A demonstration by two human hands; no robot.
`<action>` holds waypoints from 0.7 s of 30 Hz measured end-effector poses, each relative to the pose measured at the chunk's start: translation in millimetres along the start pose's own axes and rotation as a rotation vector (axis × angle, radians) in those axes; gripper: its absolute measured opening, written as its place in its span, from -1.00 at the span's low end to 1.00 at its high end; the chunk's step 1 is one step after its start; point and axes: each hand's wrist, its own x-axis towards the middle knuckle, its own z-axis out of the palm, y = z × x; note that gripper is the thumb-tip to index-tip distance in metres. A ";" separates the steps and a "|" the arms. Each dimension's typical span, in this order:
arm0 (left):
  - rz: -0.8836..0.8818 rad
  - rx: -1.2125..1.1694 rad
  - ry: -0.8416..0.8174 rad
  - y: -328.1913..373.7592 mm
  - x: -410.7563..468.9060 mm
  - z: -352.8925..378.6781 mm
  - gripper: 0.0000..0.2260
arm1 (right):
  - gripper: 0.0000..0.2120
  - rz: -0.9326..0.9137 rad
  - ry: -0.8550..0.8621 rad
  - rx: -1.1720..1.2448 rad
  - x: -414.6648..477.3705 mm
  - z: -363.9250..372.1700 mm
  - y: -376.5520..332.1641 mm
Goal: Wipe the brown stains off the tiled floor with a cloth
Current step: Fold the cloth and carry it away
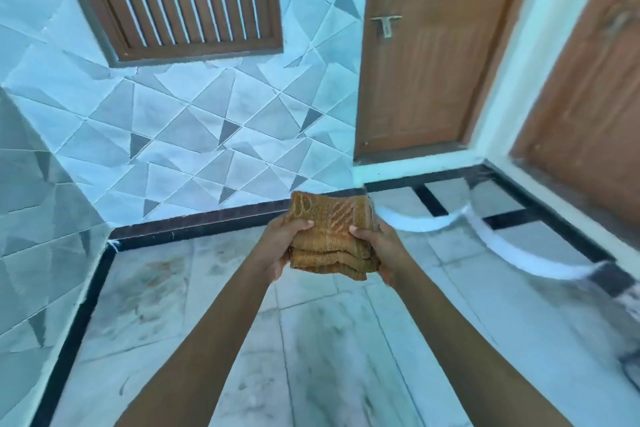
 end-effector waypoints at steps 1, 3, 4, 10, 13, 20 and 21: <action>-0.001 0.007 -0.031 -4.0 4.3 22.4 -0.75 | -0.63 -0.023 0.042 0.012 -6.3 -21.1 -3.5; -0.006 0.026 -0.101 -15.5 13.1 80.7 -0.72 | -0.65 -0.070 0.142 0.046 -24.8 -74.4 -13.4; 0.000 0.036 -0.131 -21.1 14.8 106.4 -0.74 | -0.65 -0.082 0.188 0.064 -33.1 -97.9 -16.6; -0.053 0.120 -0.339 -74.6 7.1 297.6 -0.72 | -0.71 -0.163 0.463 0.090 -106.8 -269.5 -42.8; -0.085 0.160 -0.459 -101.1 -5.1 382.3 -0.72 | -0.80 -0.192 0.596 0.122 -147.9 -341.0 -50.3; -0.161 0.262 -0.703 -153.8 -36.6 558.0 -0.70 | -0.78 -0.209 0.868 0.179 -228.1 -485.5 -61.6; -0.165 0.281 -0.723 -159.8 -37.8 577.8 -0.72 | -0.78 -0.211 0.894 0.188 -234.3 -501.8 -61.8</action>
